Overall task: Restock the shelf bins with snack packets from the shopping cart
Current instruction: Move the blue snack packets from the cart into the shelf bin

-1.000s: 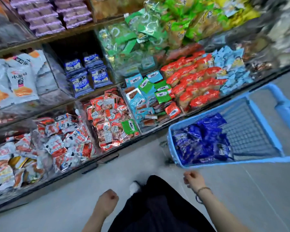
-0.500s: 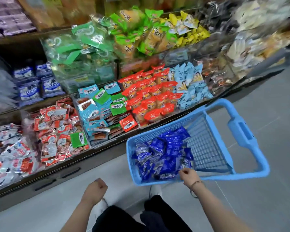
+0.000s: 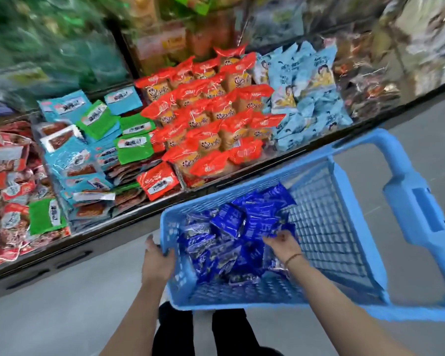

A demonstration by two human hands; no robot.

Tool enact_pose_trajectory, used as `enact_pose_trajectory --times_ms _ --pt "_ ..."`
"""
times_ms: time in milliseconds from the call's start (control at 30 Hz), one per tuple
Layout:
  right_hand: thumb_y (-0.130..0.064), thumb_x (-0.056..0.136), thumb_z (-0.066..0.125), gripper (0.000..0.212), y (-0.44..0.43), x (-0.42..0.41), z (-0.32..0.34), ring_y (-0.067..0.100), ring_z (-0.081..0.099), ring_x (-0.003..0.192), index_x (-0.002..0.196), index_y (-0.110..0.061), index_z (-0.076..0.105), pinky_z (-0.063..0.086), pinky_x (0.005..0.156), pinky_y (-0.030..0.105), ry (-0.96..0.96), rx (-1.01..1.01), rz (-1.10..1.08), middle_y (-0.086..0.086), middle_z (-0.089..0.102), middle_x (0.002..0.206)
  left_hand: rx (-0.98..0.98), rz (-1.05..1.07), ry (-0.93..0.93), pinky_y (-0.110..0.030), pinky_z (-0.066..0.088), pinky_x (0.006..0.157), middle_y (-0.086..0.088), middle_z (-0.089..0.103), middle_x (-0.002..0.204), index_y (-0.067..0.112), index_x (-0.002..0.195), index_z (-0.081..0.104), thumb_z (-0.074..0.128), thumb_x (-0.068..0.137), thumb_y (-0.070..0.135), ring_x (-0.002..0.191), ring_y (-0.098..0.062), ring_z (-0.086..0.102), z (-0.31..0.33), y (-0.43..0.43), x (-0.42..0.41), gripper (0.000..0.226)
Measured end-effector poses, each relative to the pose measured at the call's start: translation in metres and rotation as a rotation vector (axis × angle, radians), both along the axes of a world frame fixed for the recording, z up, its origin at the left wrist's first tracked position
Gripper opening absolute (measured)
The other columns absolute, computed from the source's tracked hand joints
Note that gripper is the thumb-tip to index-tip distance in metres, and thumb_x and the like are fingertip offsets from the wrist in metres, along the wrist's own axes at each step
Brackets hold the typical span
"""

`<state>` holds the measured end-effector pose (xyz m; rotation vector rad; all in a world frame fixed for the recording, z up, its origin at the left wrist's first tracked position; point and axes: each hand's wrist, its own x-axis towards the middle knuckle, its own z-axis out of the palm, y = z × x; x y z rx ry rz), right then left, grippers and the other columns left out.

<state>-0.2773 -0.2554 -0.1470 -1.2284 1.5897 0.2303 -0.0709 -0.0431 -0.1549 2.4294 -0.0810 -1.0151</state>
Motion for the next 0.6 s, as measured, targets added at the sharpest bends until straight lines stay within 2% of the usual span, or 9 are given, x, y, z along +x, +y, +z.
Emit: enact_pose_trajectory --times_ms 67,100,167,233,333,400,467,600 --pt "-0.030 0.078 0.074 0.074 0.002 0.018 -0.021 0.031 0.040 0.130 0.134 0.000 0.036 0.035 0.108 0.043 0.013 -0.042 -0.068 0.014 0.041 0.138 0.024 0.074 -0.019 -0.031 0.046 0.054 -0.012 0.065 0.085 0.010 0.118 0.045 0.053 0.093 0.021 0.066 -0.030 0.062 -0.017 -0.007 0.001 0.029" --pt "-0.034 0.075 0.076 0.088 0.003 0.027 -0.029 0.032 0.036 0.133 0.141 0.000 0.029 0.034 0.109 0.044 0.026 -0.074 -0.102 0.015 0.034 0.145 0.027 0.109 -0.041 -0.034 0.046 0.059 -0.011 0.063 0.080 0.009 0.109 0.051 0.053 0.093 0.021 0.070 -0.033 0.063 -0.024 -0.009 -0.001 0.020" --pt "-0.040 0.068 0.080 0.106 0.003 0.043 -0.043 0.032 0.027 0.138 0.145 0.001 0.018 0.030 0.111 0.045 0.106 -0.138 -0.154 0.019 0.026 0.149 0.027 0.157 -0.116 -0.032 0.042 0.061 -0.005 0.057 0.067 0.008 0.098 0.058 0.054 0.093 0.022 0.065 -0.032 0.059 -0.033 -0.009 -0.008 0.015" --pt "-0.047 0.066 0.080 0.115 0.003 0.057 -0.057 0.034 0.024 0.137 0.145 0.002 0.012 0.028 0.111 0.044 0.234 -0.205 -0.193 0.023 0.023 0.147 0.022 0.142 -0.186 -0.032 0.043 0.056 -0.001 0.052 0.058 0.010 0.084 0.056 0.053 0.092 0.022 0.057 -0.029 0.054 -0.040 -0.007 -0.010 0.015" --pt "-0.045 0.064 0.082 0.114 0.002 0.067 -0.072 0.035 0.030 0.131 0.144 0.001 0.015 0.029 0.105 0.043 0.325 -0.336 -0.330 0.024 0.029 0.143 0.008 0.132 -0.207 -0.029 0.042 0.051 -0.003 0.054 0.056 0.014 0.074 0.053 0.053 0.092 0.023 0.053 -0.028 0.056 -0.046 -0.004 -0.010 0.020" --pt "-0.043 0.064 0.082 0.112 0.002 0.069 -0.079 0.037 0.032 0.129 0.144 0.001 0.016 0.028 0.105 0.042 0.317 -0.397 -0.372 0.024 0.030 0.141 -0.011 0.127 -0.204 -0.023 0.036 0.043 -0.003 0.055 0.056 0.018 0.071 0.051 0.051 0.092 0.021 0.047 -0.020 0.055 -0.044 -0.005 -0.011 0.021" --pt "-0.040 0.065 0.082 0.110 0.005 0.066 -0.085 0.039 0.032 0.128 0.144 0.000 0.017 0.026 0.106 0.044 0.285 -0.425 -0.383 0.025 0.030 0.141 -0.020 0.123 -0.204 -0.021 0.032 0.040 -0.003 0.054 0.055 0.017 0.072 0.051 0.051 0.092 0.019 0.044 -0.017 0.053 -0.041 -0.007 -0.011 0.020" --pt "-0.030 0.074 0.077 0.094 0.014 0.043 -0.082 0.041 0.039 0.126 0.145 -0.003 0.022 0.034 0.104 0.049 0.131 -0.425 -0.329 0.025 0.035 0.138 -0.040 0.119 -0.180 -0.023 0.033 0.042 -0.005 0.054 0.056 0.008 0.080 0.055 0.050 0.092 0.018 0.047 -0.021 0.053 -0.037 -0.009 -0.011 0.017"
